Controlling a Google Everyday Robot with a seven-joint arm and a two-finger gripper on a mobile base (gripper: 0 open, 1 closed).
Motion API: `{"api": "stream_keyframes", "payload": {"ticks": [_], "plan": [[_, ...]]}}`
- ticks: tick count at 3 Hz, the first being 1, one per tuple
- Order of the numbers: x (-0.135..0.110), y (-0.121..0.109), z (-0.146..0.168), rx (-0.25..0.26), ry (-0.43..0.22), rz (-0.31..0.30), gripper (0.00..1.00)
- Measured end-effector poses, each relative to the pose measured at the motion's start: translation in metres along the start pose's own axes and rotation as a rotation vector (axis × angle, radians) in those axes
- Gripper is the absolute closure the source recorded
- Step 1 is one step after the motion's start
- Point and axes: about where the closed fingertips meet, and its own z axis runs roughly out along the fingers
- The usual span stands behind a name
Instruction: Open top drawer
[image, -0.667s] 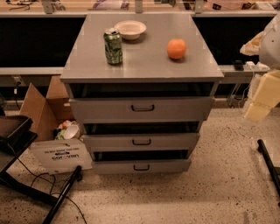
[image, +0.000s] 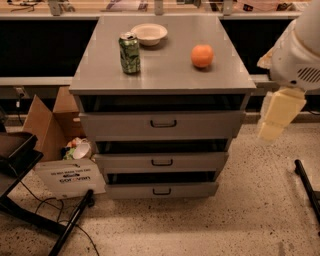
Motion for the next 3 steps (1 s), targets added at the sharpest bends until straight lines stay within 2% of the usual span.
{"api": "stream_keyframes", "payload": {"ticks": [1,3], "plan": [[-0.023,-0.004,0.075,-0.036,-0.024,-0.035,0.00],[-0.042,-0.022,0.166,-0.034,-0.069,-0.083,0.00]]}}
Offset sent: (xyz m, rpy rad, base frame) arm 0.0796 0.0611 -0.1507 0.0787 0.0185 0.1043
